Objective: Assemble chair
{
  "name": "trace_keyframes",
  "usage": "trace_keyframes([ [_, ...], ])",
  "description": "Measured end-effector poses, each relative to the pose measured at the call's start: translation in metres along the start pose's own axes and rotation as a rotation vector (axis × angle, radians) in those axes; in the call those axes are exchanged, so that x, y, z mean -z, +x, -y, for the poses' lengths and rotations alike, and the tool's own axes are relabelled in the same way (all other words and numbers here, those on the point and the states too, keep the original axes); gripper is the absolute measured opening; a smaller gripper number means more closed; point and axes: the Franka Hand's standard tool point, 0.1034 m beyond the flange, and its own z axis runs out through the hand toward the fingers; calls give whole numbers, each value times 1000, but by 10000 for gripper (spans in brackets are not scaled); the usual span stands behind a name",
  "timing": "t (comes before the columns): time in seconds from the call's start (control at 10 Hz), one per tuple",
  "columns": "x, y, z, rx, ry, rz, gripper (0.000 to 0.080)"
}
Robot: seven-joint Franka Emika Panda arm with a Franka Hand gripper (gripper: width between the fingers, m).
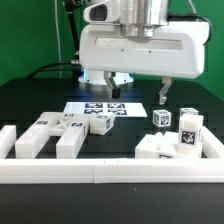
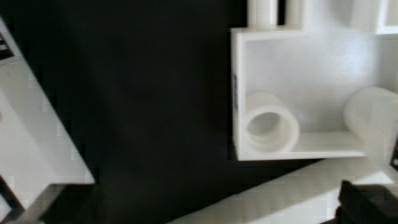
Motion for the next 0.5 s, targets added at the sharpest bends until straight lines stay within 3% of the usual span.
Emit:
trace_keyframes([
  [0.4,-2,-1,0,1,0,0,649],
  [0.5,-6,-8,-10,-3,3,-7,649],
])
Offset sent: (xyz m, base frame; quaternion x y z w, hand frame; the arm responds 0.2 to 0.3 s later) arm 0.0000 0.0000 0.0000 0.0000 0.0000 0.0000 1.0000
